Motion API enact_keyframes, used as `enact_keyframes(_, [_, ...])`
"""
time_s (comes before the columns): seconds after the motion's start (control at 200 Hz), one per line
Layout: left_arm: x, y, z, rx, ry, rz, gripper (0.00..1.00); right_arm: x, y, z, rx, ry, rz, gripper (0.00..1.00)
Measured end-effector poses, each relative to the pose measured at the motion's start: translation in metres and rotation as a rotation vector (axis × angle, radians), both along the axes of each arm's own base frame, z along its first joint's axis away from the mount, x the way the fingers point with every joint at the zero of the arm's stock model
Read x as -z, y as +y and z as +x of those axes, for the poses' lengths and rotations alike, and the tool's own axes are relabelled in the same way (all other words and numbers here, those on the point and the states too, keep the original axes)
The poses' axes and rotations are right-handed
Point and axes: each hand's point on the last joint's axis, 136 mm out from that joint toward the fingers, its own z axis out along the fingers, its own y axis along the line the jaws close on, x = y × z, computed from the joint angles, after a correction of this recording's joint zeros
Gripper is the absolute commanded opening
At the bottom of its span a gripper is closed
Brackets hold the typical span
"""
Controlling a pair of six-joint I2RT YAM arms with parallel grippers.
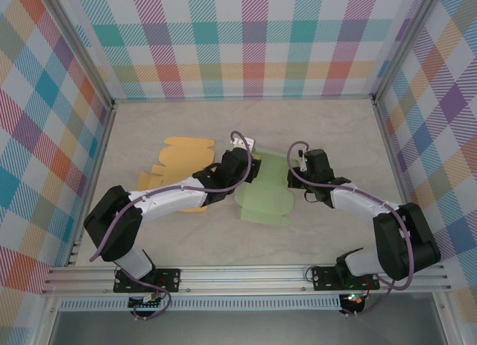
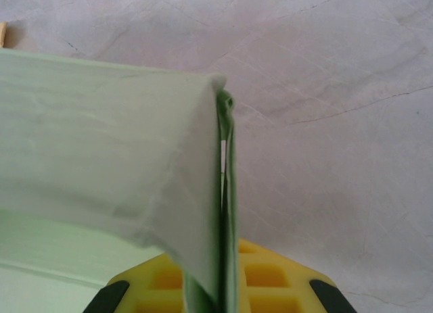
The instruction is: Fold the paper box
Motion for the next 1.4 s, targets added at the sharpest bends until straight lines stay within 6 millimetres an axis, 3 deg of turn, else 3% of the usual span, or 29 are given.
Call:
enact_keyframes(0.19, [-0.009, 0.004, -0.024, 0.113, 0.018, -0.061, 0.8, 0.0, 0.0, 0.0, -0.001, 0.0, 0.0, 0.0])
enact_keyframes(0.3, [-0.029, 0.011, -0.038, 0.166, -0.006, -0.101, 0.67, 0.0, 0.0, 0.0, -0.001, 0.0, 0.0, 0.0])
enact_keyframes(0.44, [-0.044, 0.03, -0.034, 0.154, -0.035, -0.132, 0.61, 0.0, 0.0, 0.0, -0.001, -0.001, 0.0, 0.0])
enact_keyframes(0.61, [-0.024, 0.045, -0.029, 0.154, 0.014, -0.129, 0.64, 0.0, 0.0, 0.0, -0.001, -0.001, 0.0, 0.0])
enact_keyframes(0.86, [0.022, 0.023, -0.025, 0.246, 0.128, -0.083, 0.64, 0.0, 0.0, 0.0, -0.001, -0.001, 0.0, 0.0])
enact_keyframes(0.98, [0.037, 0.01, -0.02, 0.282, 0.167, -0.067, 0.54, 0.0, 0.0, 0.0, -0.001, -0.002, -0.003, 0.0])
enact_keyframes(1.15, [0.043, -0.005, -0.01, 0.307, 0.183, -0.07, 0.44, 0.0, -0.001, 0.001, 0.002, -0.004, -0.006, 0.0])
enact_keyframes(1.4, [0.054, -0.011, 0.001, 0.264, 0.168, -0.051, 0.34, 0.0, -0.002, 0.001, 0.006, -0.004, -0.01, 0.0])
